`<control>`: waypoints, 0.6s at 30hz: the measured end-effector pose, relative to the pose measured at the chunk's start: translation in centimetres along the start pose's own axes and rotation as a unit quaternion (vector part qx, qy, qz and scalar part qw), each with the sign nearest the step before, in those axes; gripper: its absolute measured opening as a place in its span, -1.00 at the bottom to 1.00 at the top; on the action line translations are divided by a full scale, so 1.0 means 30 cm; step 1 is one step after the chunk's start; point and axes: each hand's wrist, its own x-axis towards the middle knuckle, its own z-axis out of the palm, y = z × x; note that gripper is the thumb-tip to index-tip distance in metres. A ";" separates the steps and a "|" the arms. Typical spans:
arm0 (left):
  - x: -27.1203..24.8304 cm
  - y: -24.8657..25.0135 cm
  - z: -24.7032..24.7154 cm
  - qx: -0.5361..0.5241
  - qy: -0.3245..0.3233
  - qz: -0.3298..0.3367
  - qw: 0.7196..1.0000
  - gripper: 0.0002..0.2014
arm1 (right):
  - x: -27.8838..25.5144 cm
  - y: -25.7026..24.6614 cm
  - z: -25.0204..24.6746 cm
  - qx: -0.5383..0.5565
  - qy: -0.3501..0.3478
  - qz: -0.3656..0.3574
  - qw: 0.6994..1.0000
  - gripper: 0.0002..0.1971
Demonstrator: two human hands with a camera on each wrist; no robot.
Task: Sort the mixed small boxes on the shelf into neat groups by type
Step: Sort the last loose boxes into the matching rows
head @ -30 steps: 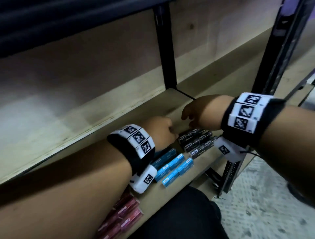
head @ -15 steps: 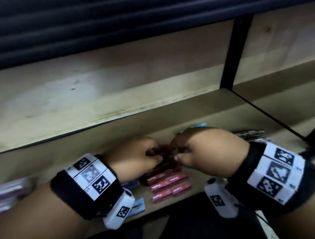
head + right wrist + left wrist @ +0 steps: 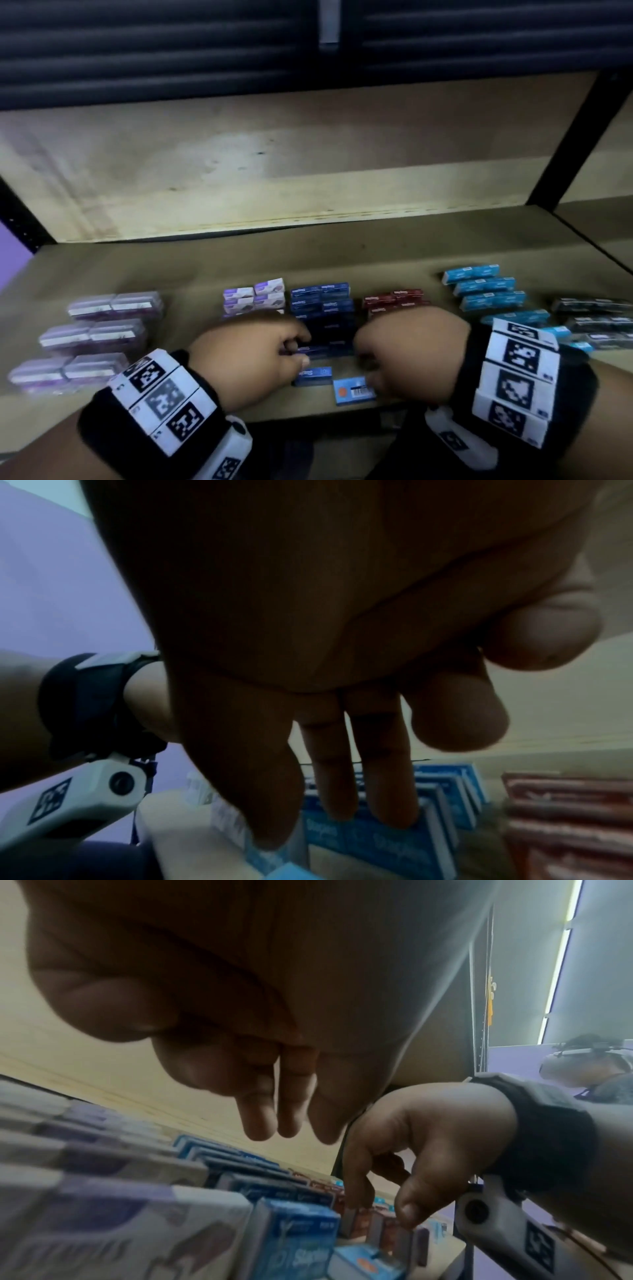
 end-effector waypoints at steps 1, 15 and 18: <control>-0.011 -0.012 0.008 0.004 -0.002 -0.001 1.000 -0.62 | 0.011 -0.017 0.003 -0.009 -0.008 -0.007 1.000 -0.70; -0.011 -0.014 0.107 0.077 0.020 0.033 0.996 -0.66 | 0.098 -0.126 0.043 -0.096 -0.072 -0.036 0.992 -0.78; 0.001 -0.008 0.114 0.089 0.012 0.036 0.995 -0.70 | 0.106 -0.123 0.040 -0.095 -0.079 -0.032 0.992 -0.78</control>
